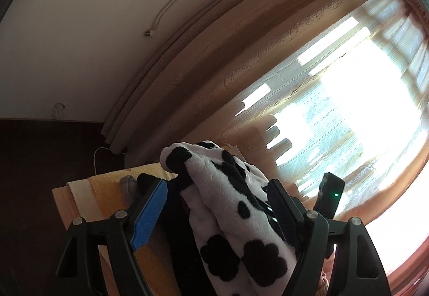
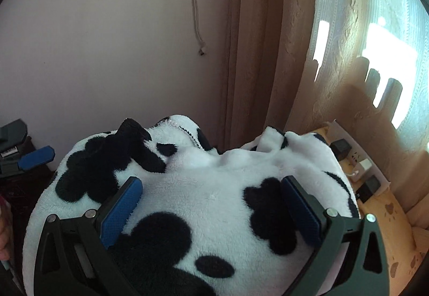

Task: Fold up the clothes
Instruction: 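Lower the fleece onto the folded red garment with both grippers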

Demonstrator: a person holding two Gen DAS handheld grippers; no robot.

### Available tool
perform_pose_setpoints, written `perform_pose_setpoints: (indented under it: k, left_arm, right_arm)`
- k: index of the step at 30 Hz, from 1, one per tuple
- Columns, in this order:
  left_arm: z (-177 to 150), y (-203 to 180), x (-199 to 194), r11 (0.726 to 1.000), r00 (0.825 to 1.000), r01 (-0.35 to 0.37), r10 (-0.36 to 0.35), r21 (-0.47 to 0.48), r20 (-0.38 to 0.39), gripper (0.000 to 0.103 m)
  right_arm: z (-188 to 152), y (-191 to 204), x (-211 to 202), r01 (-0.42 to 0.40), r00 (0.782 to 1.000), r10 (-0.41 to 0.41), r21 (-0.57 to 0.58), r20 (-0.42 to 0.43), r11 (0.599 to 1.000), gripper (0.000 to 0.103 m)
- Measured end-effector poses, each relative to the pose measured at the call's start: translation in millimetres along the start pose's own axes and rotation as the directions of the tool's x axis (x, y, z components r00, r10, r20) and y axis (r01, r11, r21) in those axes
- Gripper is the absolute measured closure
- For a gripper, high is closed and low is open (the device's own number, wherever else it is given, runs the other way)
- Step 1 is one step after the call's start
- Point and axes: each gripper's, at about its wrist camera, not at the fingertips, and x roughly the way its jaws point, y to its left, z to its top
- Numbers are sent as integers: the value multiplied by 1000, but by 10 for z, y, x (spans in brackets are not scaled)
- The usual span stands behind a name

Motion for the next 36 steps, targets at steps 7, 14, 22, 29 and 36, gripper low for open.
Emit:
perform_pose_setpoints:
  k: [7, 14, 22, 29, 36]
  left_arm:
    - [-166, -51, 53, 1000, 998, 20, -21, -24, -56, 24]
    - [-296, -506, -181, 996, 996, 68, -64, 65, -66, 24]
    - [-495, -1083, -229, 970, 998, 48, -35, 237, -60, 24]
    - [-768, -1374, -89, 953, 995, 44, -15, 300, -97, 24]
    - [-1120, -1533, -238, 922, 995, -77, 95, 380, -29, 24]
  right_arm:
    - [44, -216, 344, -54, 992, 58, 40, -115, 998, 0]
    - [-46, -118, 160, -15, 997, 18, 35, -69, 999, 0]
    - [-160, -30, -711, 81, 983, -83, 21, 162, 996, 0]
    - [-456, -217, -1238, 110, 967, -125, 80, 222, 991, 0]
    - [-907, -357, -1687, 105, 968, -127, 111, 215, 988, 0]
